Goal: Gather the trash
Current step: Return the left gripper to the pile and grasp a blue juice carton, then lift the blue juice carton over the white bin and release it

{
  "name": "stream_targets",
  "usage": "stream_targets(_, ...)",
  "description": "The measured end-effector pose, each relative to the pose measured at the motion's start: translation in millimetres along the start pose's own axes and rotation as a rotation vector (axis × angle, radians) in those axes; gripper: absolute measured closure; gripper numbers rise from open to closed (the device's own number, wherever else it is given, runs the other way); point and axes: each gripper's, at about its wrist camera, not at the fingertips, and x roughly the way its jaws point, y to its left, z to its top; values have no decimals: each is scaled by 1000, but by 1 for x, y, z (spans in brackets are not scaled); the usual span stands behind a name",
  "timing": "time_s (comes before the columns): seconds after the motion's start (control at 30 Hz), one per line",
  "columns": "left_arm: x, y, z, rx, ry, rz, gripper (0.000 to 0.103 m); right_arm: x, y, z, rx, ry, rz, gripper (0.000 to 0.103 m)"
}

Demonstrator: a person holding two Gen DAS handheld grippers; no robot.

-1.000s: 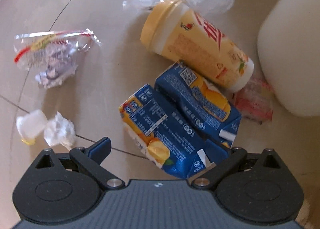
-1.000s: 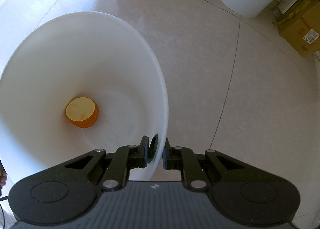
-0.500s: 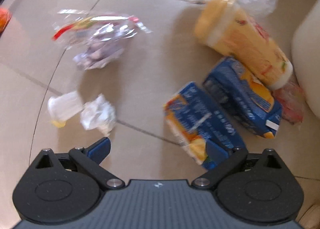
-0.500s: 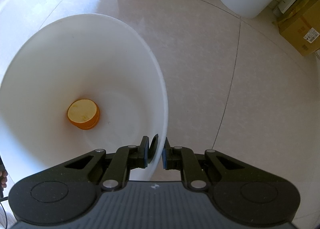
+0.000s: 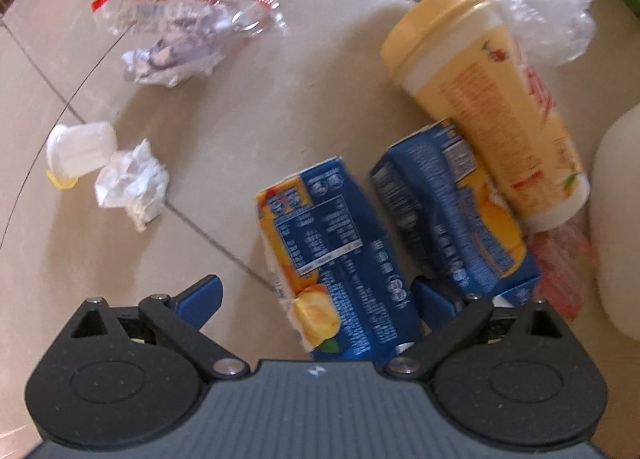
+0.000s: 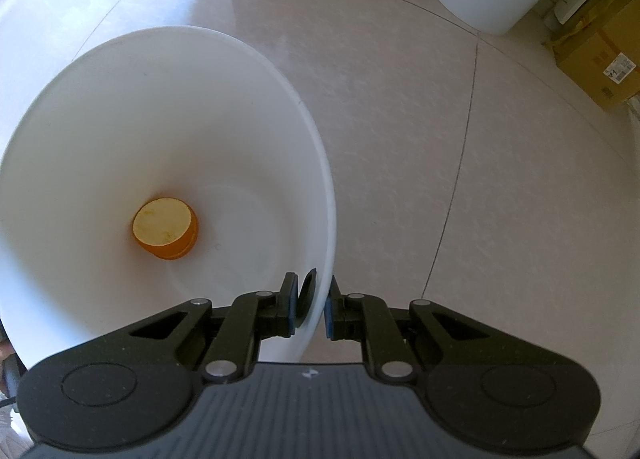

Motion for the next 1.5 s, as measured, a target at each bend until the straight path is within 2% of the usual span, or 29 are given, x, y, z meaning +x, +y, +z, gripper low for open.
stream_targets(0.17,0,12,-3,-19,-6,68,6,0,0,1,1,4,2,88)
stream_targets(0.3,3,16,4,-78,-12,43,14,1,0,1,2,5,0,87)
stream_targets(0.4,1,12,6,-81,-31,14,30,1,0,2,3,7,-2,87)
stream_targets(0.43,-2,7,7,-68,-38,3,42,1,0,2,3,7,-3,87)
stream_targets(0.6,-7,1,14,12,-19,41,43,1,1,2,0,10,-6,87)
stream_targets(0.73,-23,-3,27,108,-19,43,43,1,1,2,0,10,-4,87)
stream_targets(0.87,-52,-7,48,241,-9,35,44,2,1,2,-2,13,-4,87)
stream_targets(1.0,-92,-10,68,358,-46,16,44,1,0,3,2,14,-3,87)
stream_targets(1.2,-163,-19,97,478,-125,-30,44,1,0,3,1,13,-2,87)
stream_targets(1.37,-233,-52,117,561,-194,-93,44,2,-1,3,3,11,1,87)
stream_targets(1.5,-282,-97,122,627,-236,-163,44,2,-1,1,-1,5,3,87)
